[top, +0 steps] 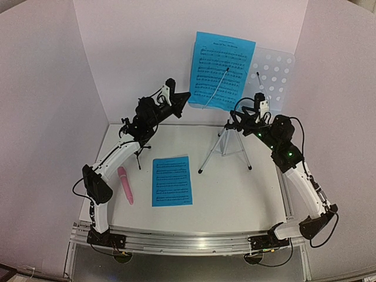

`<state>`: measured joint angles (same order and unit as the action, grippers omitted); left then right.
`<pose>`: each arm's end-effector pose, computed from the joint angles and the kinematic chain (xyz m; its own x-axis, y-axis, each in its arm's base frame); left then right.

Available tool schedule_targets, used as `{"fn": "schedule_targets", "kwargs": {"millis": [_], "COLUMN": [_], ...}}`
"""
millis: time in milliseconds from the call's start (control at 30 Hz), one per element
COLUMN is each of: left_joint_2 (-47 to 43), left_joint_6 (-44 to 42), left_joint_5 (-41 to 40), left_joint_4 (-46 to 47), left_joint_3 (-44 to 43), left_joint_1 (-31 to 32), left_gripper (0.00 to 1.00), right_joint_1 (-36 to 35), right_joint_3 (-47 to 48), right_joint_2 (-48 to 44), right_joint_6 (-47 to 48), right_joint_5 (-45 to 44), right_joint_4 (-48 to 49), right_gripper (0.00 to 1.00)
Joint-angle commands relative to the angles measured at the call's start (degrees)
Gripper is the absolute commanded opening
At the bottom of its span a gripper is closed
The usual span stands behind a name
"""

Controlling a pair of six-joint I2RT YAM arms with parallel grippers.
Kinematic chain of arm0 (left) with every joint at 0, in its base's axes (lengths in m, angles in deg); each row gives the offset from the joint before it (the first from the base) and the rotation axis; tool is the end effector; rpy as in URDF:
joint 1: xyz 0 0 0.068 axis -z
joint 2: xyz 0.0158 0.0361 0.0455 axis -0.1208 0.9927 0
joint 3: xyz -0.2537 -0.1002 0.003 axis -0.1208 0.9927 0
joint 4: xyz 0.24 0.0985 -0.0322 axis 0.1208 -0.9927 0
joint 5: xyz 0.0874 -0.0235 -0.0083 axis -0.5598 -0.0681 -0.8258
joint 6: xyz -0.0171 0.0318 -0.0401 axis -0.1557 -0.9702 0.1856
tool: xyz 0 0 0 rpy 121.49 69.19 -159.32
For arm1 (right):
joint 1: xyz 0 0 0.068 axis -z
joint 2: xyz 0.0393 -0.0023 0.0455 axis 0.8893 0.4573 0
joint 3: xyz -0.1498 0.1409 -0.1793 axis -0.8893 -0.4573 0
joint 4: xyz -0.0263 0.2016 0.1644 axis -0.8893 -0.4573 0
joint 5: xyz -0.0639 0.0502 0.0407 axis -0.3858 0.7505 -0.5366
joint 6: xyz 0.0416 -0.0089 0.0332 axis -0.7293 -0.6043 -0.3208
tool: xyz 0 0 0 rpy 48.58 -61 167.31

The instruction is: Set up the instrument practice props

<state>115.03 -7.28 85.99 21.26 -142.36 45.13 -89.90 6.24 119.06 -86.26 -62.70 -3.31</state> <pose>0.3687 -0.3020 0.4643 0.0869 -0.2303 -0.9692 0.8150 0.5760 -0.0638 0.2585 0.1358 0.4946 0.0214 0.1705 -0.9851 -0.5389 0.8319 0.1323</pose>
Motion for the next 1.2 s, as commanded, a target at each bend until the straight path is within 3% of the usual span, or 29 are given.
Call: {"fn": "schedule_targets", "kwargs": {"millis": [0,433,667,867,967,1167], "left_joint_2": [-2.18,-1.93,-2.57,-4.86,-8.26,-22.77], "left_joint_6": [1.51,0.15,1.45,1.73,-0.63,-11.40], "left_joint_5": [-0.87,0.11,0.73,2.23,3.62,9.37], "left_joint_4": [2.33,3.15,3.96,4.37,4.01,6.02], "left_joint_3": [1.24,0.41,1.21,3.19,6.08,22.10], "left_joint_1": [-0.22,-0.23,-0.26,-0.28,-0.56,-0.86], "left_gripper": [0.00,0.00,0.14,0.18,0.20,0.38], "right_joint_1": [-0.43,-0.40,-0.42,-0.40,-0.40,-0.54], "right_joint_3": [4.65,7.38,7.04,5.80,4.55,3.18], "right_joint_2": [2.58,5.08,3.71,1.72,-0.22,-1.45], "right_joint_6": [-1.53,-2.46,-2.16,-4.08,-6.20,-11.73], "right_joint_5": [-7.16,-8.55,-7.70,-5.46,-1.19,12.68], "right_joint_4": [-2.37,-3.96,-4.13,-4.42,-4.78,-6.37], "right_gripper": [0.66,0.66,0.66,0.66,0.66,0.67]}}
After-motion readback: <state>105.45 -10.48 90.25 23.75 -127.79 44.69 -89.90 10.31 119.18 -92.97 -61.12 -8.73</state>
